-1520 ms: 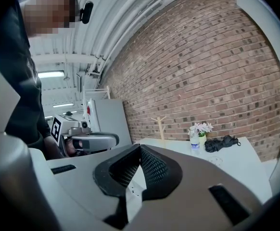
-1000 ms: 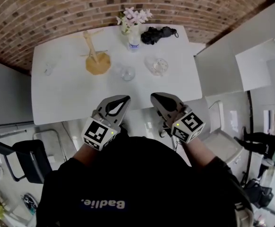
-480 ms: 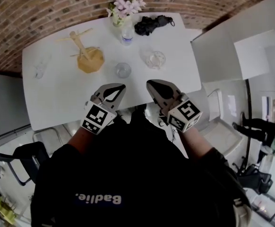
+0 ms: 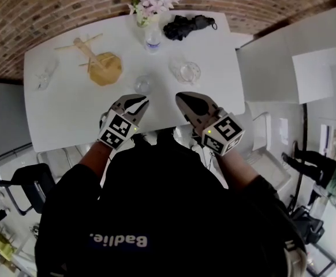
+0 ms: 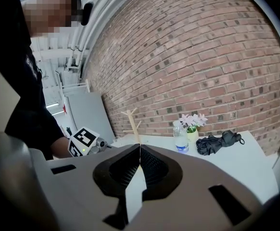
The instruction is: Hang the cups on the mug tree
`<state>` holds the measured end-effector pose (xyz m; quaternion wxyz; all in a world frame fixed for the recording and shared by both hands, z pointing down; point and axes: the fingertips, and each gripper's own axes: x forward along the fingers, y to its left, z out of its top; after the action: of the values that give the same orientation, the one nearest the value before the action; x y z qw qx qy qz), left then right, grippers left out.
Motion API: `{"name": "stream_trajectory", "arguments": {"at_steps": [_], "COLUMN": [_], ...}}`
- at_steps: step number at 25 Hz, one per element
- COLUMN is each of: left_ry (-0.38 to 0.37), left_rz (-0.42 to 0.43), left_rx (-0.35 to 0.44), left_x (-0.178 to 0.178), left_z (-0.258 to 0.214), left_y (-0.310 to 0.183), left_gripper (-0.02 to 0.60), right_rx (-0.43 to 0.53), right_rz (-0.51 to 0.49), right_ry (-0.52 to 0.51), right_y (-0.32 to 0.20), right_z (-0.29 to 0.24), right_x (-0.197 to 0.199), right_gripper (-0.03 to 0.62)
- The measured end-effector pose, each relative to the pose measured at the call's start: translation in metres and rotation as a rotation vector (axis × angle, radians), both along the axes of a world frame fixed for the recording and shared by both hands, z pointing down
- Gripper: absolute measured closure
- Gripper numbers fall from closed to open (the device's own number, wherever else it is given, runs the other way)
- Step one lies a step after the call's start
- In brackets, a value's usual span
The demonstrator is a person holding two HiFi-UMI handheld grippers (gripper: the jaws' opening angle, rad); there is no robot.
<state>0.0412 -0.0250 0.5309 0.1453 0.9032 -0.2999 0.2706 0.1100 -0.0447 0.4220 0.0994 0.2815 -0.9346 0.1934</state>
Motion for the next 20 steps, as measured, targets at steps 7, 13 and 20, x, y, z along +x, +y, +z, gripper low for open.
{"name": "stream_trajectory", "arguments": {"at_steps": [7, 13, 20], "left_ry": [-0.261, -0.496, -0.686], "left_rz": [0.124, 0.243, 0.388], "left_rx": [-0.005, -0.014, 0.012], "left_x": [0.001, 0.001, 0.006], "left_z": [0.056, 0.089, 0.111], "left_y": [-0.01, -0.014, -0.017], "left_gripper": [0.509, 0.508, 0.508], "right_rx": [-0.032, -0.035, -0.046], "right_rz": [-0.008, 0.0, 0.008], "right_ry": [0.001, -0.003, 0.006], "right_y": [-0.009, -0.015, -0.011], "right_z": [0.015, 0.019, 0.026], "right_x": [0.008, 0.017, 0.027], "right_gripper": [0.565, 0.565, 0.565]}}
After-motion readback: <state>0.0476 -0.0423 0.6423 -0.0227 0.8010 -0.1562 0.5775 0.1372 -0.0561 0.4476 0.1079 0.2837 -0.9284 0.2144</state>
